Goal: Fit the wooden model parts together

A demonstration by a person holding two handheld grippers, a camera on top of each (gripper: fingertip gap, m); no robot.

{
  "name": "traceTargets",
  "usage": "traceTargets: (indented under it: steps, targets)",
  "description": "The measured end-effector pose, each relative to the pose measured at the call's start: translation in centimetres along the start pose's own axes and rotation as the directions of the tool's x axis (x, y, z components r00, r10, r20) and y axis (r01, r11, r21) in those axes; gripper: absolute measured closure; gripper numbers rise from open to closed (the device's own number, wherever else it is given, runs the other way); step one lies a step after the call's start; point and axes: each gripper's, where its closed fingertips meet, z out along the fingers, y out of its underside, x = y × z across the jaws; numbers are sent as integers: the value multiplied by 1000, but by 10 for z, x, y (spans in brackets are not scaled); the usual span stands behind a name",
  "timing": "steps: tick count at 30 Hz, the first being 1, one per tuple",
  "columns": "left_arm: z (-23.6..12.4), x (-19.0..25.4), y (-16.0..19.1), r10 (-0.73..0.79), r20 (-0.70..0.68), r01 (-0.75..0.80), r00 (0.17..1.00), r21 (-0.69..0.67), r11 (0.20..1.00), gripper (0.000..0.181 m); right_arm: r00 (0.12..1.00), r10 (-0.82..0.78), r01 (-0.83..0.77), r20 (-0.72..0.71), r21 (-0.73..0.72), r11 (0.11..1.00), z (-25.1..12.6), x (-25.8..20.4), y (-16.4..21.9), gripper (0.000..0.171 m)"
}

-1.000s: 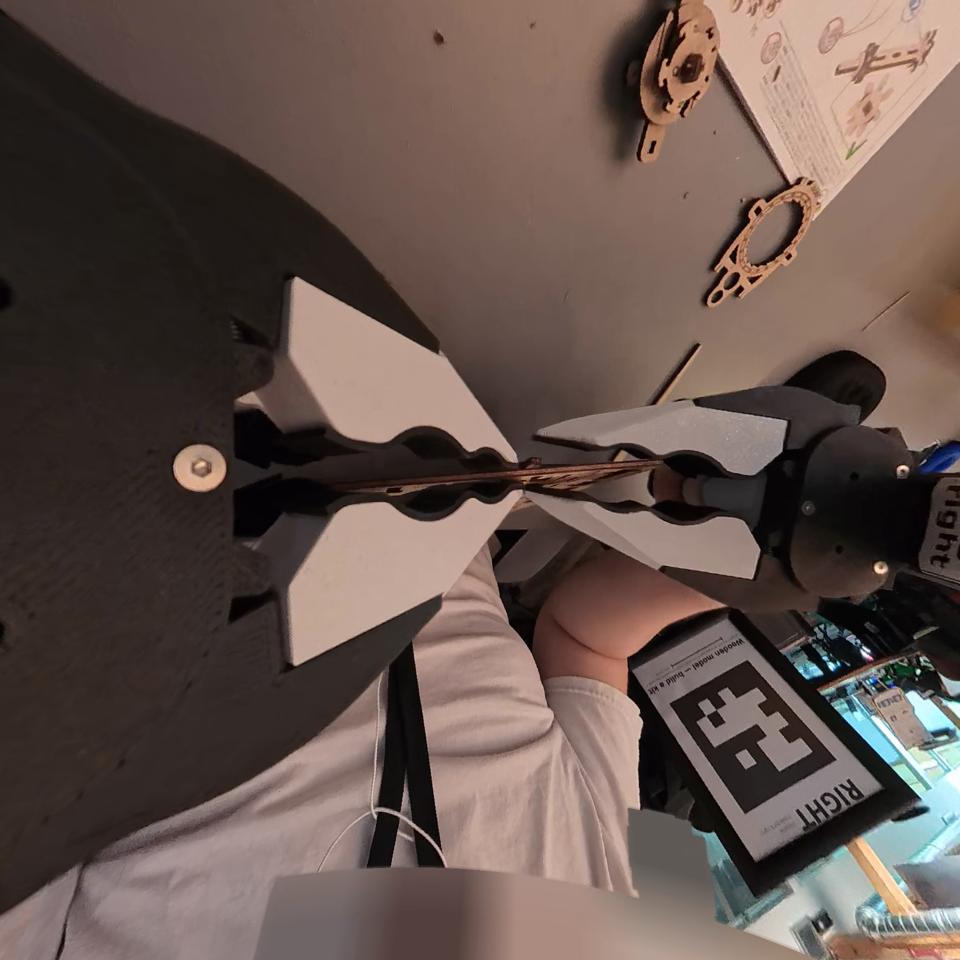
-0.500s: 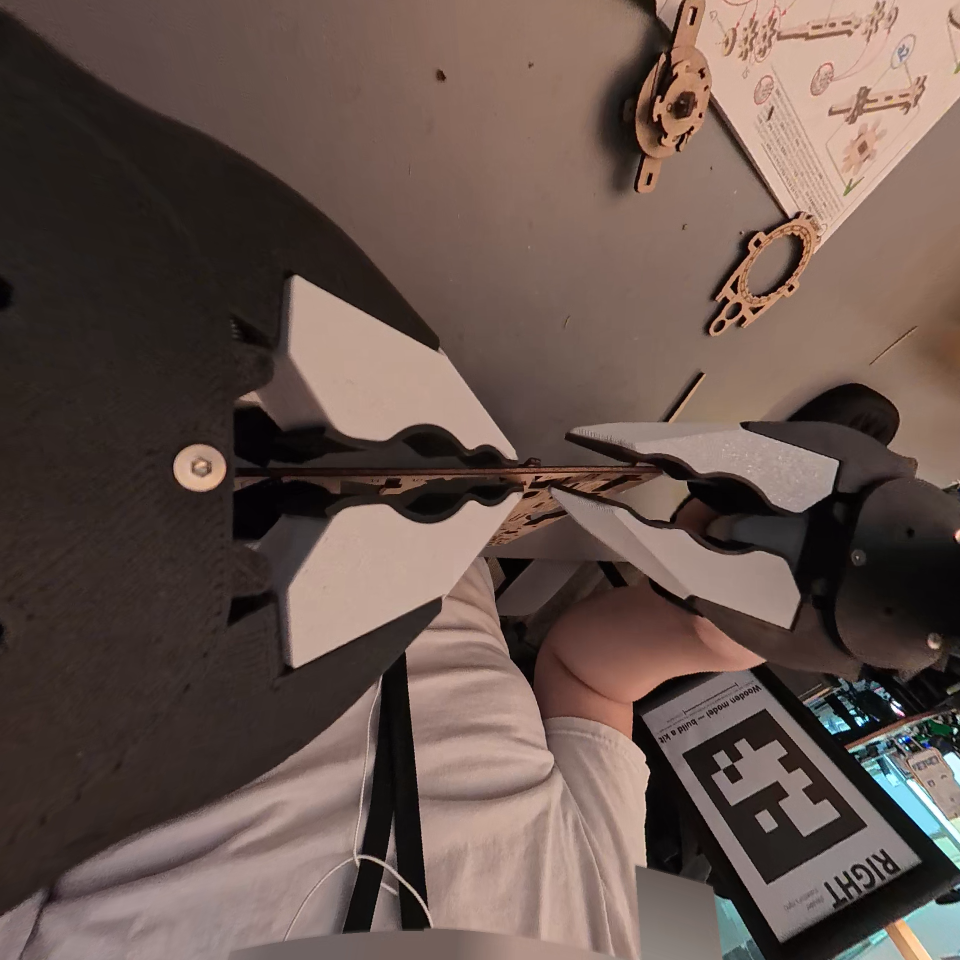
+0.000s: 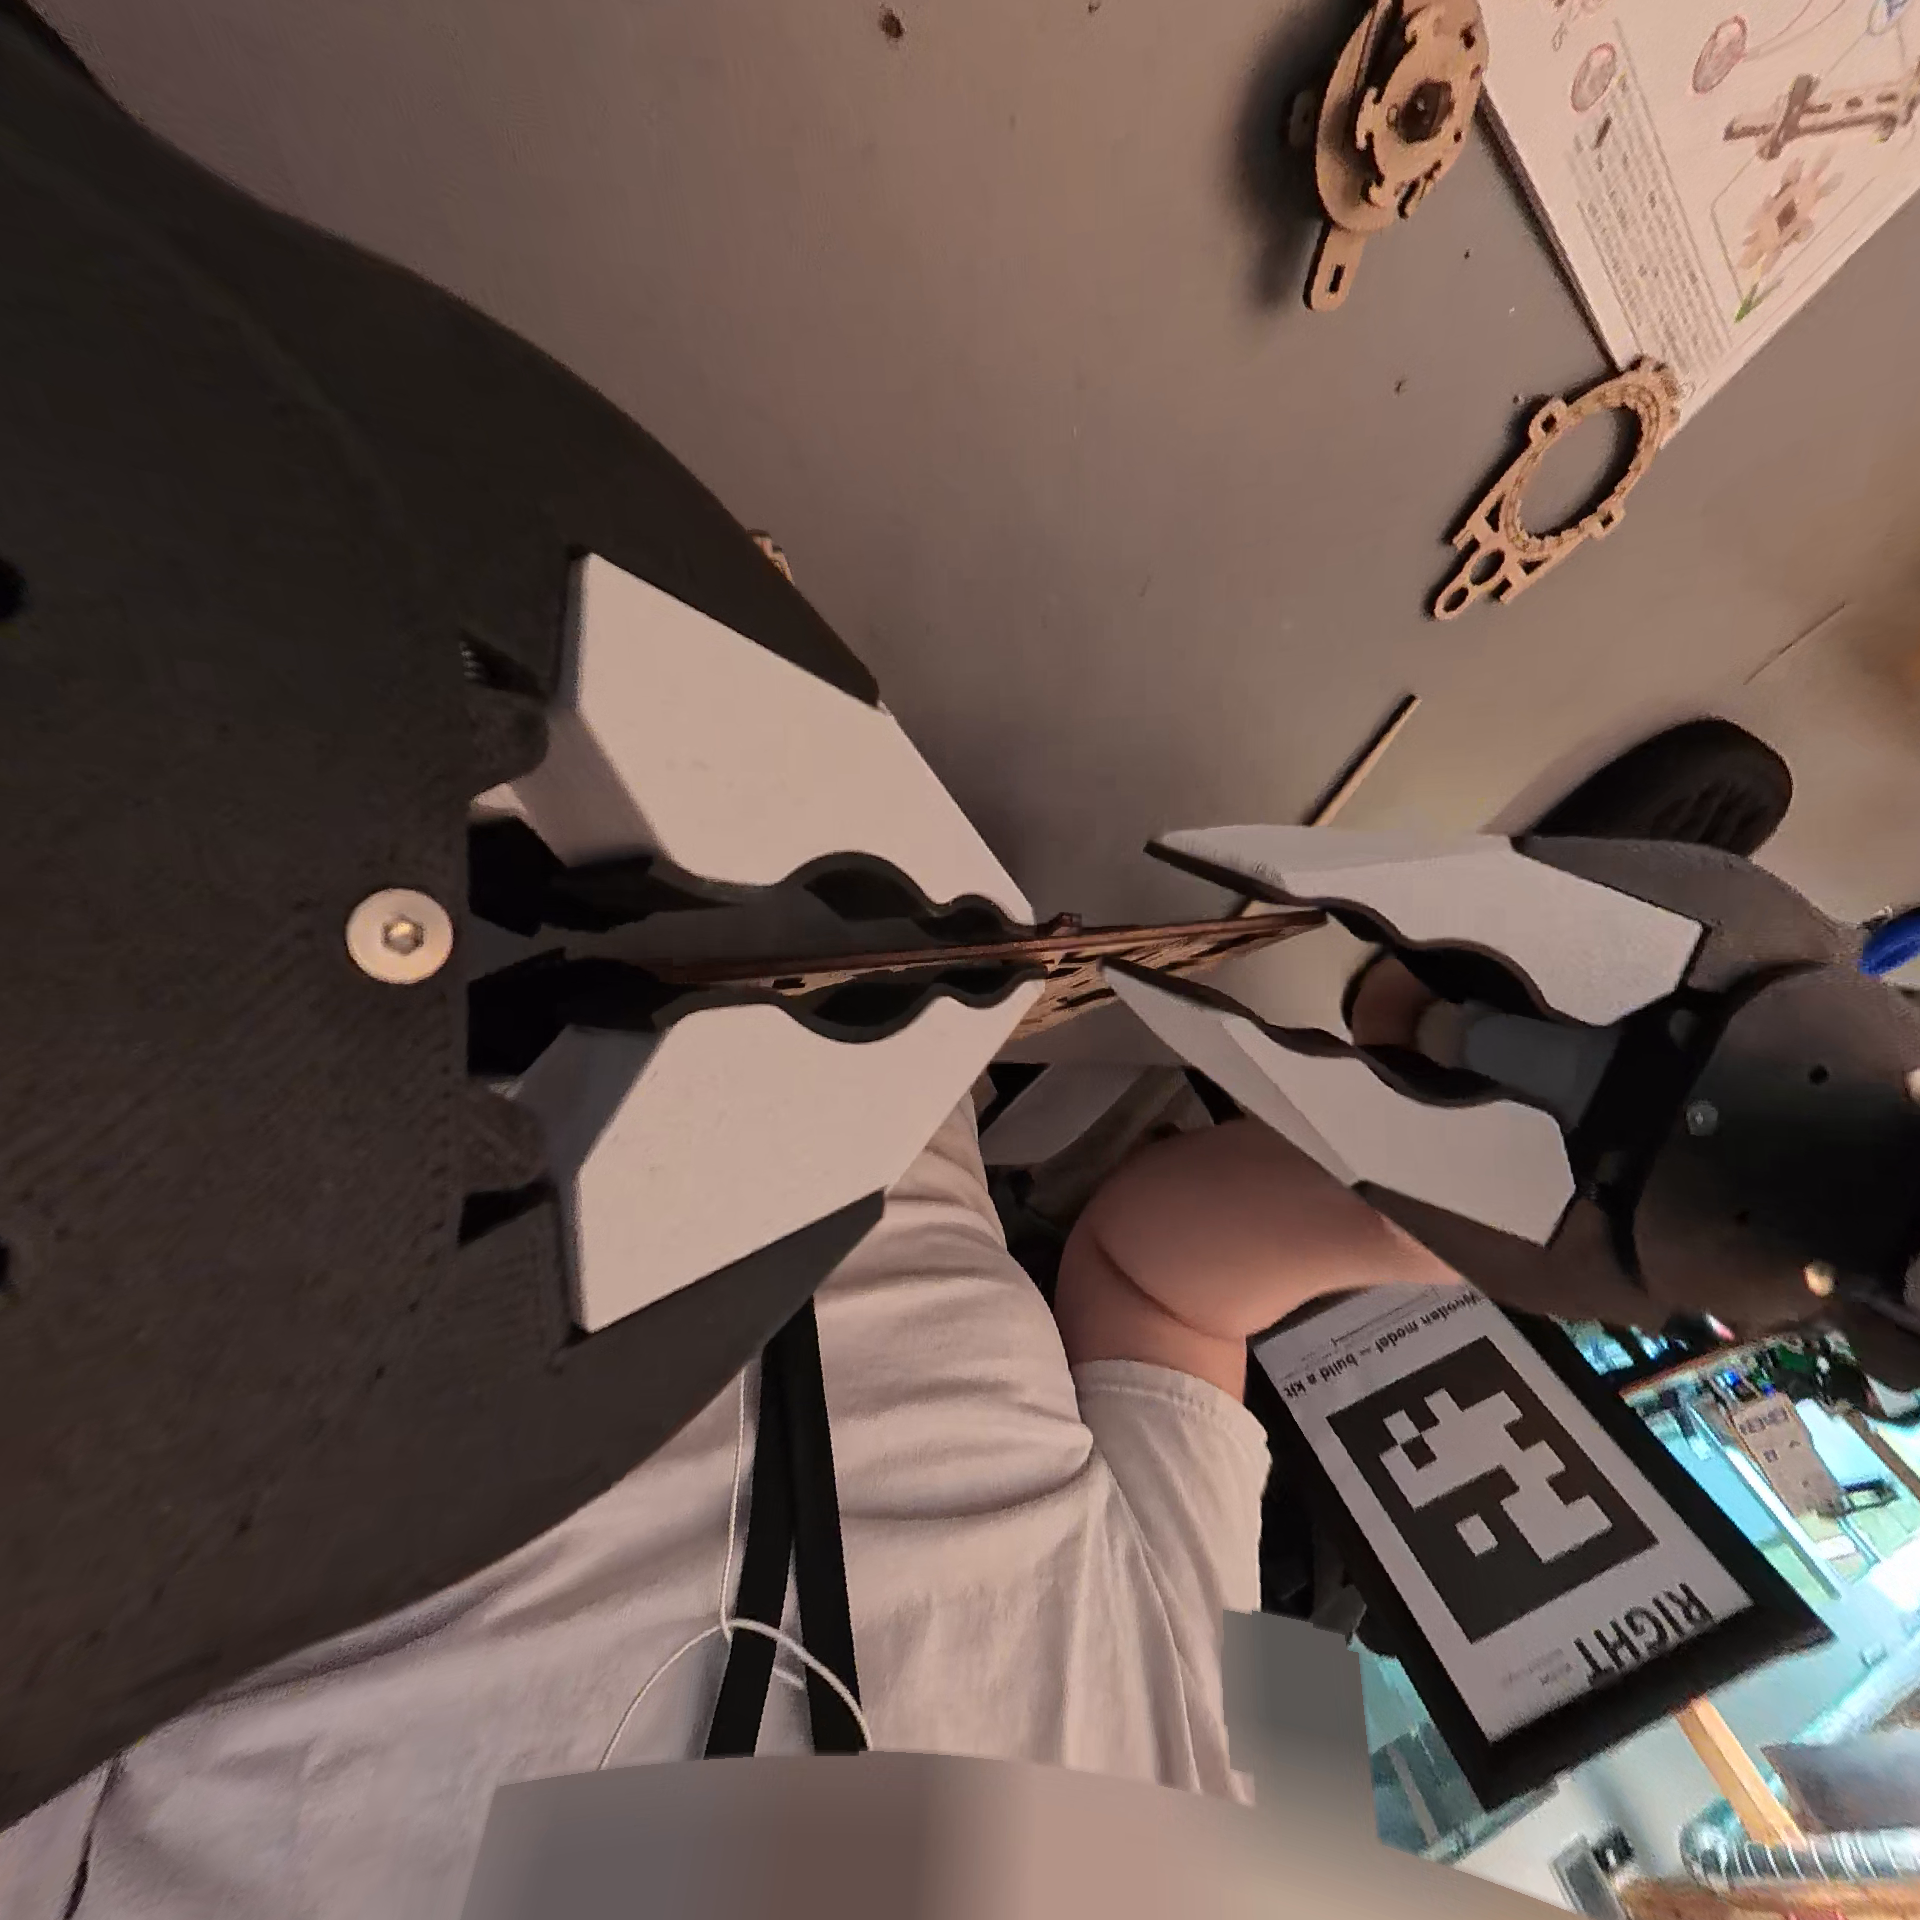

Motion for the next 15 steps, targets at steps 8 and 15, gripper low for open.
traceTargets:
  steps: [8, 15]
  targets:
    - [-13, 21, -16, 104, -34, -101, 994, 84, 991, 174, 980, -1, -29, 200, 146, 989, -20, -19, -14, 168]
    - [-34, 2, -33, 58, -61, -49, 996, 142, 989, 163, 965, -87, 58, 249, 121, 991, -16, -25, -8, 167]
